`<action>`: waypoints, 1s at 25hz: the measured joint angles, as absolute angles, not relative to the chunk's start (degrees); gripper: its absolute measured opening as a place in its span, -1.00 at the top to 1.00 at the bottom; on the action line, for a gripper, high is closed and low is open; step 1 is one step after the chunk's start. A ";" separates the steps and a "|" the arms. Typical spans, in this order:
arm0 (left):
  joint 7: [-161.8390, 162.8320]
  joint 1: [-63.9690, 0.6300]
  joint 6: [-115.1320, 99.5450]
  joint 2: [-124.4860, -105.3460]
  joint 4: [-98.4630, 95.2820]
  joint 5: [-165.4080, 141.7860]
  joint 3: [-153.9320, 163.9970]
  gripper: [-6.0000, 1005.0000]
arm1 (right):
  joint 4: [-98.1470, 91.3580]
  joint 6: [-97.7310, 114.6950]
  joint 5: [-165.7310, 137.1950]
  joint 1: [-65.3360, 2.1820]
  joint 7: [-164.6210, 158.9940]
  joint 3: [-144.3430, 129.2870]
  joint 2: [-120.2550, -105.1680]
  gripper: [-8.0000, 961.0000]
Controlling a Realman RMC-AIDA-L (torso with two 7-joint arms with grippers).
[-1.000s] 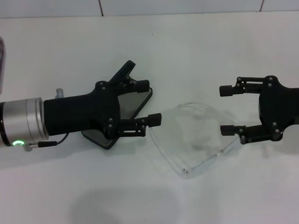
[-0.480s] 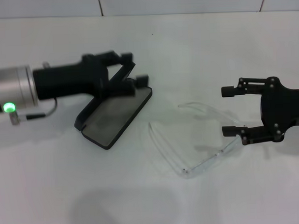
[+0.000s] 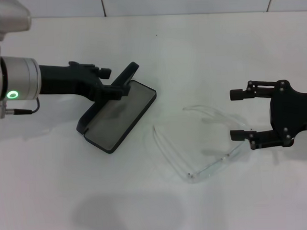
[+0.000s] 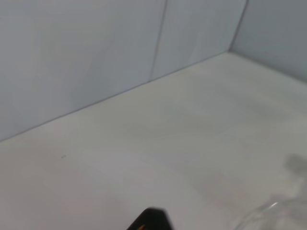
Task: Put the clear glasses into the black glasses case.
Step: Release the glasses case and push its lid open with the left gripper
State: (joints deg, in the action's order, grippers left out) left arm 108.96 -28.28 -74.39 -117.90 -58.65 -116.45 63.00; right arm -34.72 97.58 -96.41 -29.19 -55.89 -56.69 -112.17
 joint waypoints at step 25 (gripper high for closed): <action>115.22 -28.42 -67.50 -119.53 -60.03 -127.81 65.70 0.05 | -34.73 97.32 -96.42 -29.14 -54.90 -56.75 -113.12 -0.63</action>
